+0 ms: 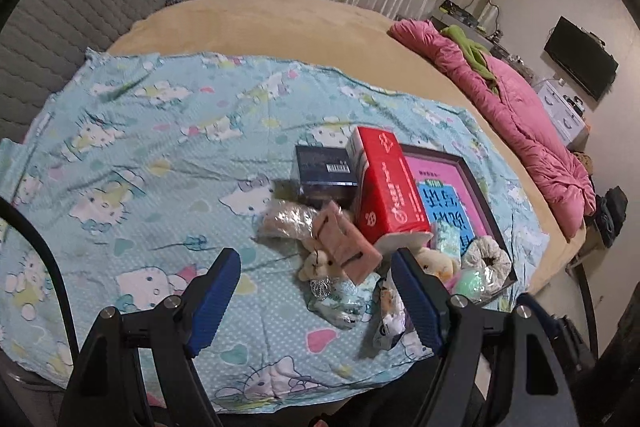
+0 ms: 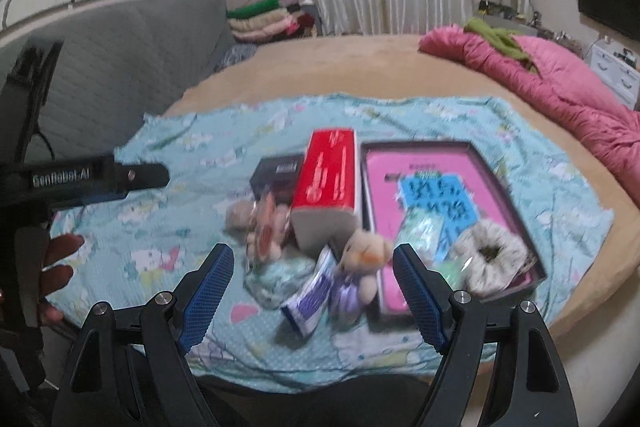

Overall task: Organize soft objects
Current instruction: 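Grasp the pink bagged item with the left tool while the right tool grasps the white-blue snack packet, then lift the pink bag with the left tool while the right tool lifts the snack packet, then carry the pink bag over the tray with the left tool while the right tool drops the packet in, then lower the pink bag onto the tray and open the left tool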

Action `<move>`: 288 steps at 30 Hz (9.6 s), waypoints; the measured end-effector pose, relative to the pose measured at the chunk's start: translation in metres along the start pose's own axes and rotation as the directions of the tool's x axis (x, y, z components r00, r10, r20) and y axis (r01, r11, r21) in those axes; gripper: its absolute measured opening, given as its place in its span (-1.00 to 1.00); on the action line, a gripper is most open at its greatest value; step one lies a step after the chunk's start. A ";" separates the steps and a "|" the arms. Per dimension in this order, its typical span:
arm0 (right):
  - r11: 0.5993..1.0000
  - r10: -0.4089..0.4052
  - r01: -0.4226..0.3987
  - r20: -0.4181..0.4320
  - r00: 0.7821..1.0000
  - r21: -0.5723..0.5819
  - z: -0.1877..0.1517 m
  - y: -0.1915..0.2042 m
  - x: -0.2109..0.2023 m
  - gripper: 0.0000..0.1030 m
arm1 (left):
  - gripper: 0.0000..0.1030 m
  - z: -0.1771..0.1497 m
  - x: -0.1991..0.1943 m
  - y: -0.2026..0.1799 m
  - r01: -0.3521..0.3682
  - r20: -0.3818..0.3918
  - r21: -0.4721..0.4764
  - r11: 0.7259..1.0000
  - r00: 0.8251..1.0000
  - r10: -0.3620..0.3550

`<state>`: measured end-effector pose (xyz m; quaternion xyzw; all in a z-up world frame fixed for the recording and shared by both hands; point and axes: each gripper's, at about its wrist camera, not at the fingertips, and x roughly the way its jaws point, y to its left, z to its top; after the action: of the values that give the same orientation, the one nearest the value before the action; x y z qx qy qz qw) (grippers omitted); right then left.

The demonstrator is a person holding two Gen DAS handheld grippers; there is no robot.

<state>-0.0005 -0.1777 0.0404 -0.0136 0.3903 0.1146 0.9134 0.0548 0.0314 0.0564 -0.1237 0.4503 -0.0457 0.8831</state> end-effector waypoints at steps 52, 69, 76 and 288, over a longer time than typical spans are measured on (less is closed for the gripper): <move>0.986 0.094 -0.048 -0.291 0.952 0.162 -0.050 -0.012 0.144 -0.15 | 0.31 0.009 0.156 -0.008 0.077 -0.246 -0.035 0.996 0.966 -0.083; 0.966 0.174 -0.124 -0.220 0.960 0.225 -0.042 -0.021 0.125 -0.36 | -0.28 0.007 0.151 0.000 0.122 -0.248 -0.055 0.991 0.960 -0.132; 0.965 0.178 -0.136 -0.180 0.967 0.223 -0.037 -0.018 0.109 -0.39 | -0.30 0.011 0.136 0.001 0.128 -0.229 -0.037 0.991 0.964 -0.133; 0.911 -0.123 0.105 0.019 0.992 0.400 -0.019 -0.223 0.038 0.42 | 0.00 -0.043 0.157 -0.194 0.201 -0.299 0.318 0.927 0.949 -0.103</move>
<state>0.0605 -0.3895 -0.0141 0.1521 0.3839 -0.0204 0.9106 0.1185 -0.1937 -0.0407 0.0053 0.5432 -0.2096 0.8130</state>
